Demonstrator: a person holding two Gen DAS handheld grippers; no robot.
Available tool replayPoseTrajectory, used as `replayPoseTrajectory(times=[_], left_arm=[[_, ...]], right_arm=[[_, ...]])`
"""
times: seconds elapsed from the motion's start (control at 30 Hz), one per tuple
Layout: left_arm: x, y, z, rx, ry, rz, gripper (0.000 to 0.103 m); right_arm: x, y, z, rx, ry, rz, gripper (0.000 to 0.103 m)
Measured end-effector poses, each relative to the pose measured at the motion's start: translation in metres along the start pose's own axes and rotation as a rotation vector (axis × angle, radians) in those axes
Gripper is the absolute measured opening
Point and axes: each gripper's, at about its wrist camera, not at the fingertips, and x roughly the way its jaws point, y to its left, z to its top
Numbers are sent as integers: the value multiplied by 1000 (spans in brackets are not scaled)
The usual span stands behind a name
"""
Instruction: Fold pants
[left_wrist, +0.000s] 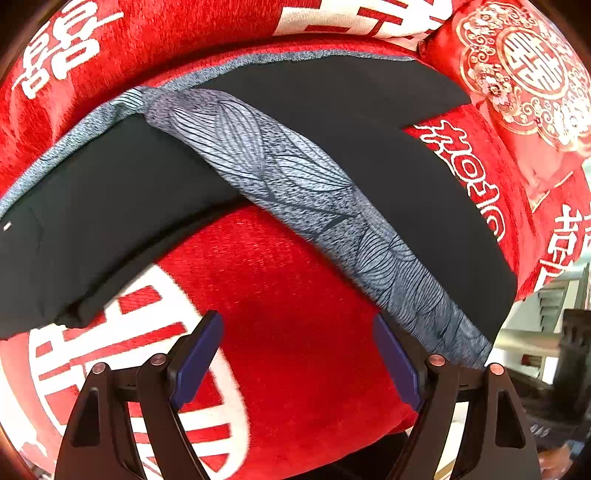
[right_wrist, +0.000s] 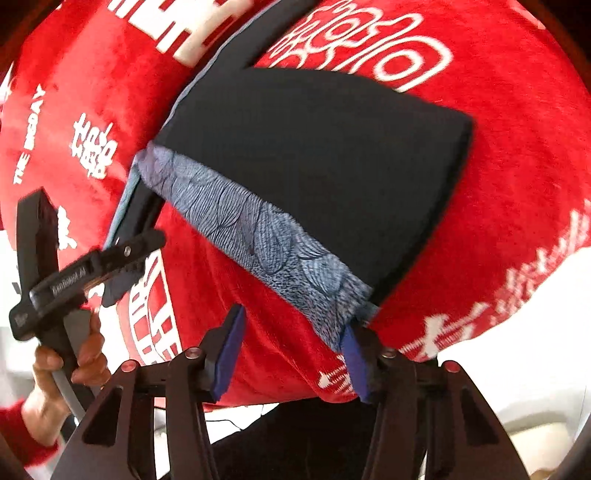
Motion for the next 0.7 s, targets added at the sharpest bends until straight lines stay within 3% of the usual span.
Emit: replayPoseTrajectory(times=[0.1,0.13,0.17,0.27,0.37,0.57,0.7], left_arm=[[4,-1,-1,-40,20,-20,84],[8,-3,0,-54,31,-24,84],[10,-3,0,-69,41,-30,84],[9,-4,1,-111,49,-51,84],[-4,-3,4,-160,6,-39,84],[-25,1,14,-190,-38,26,84],[-21,-7,30,-173,-32,56,84]], right_arm=[[3,-6,5,25,32,45,53],[3,-9,10,43,68,47,40],[4,-9,12,51,92,48,4],[-11,-3,31,49,119,122,3],[-43,19,63,-23,89,184,3],[-96,53,154,-113,22,311,3],[-112,71,222,-181,-7,341,3]])
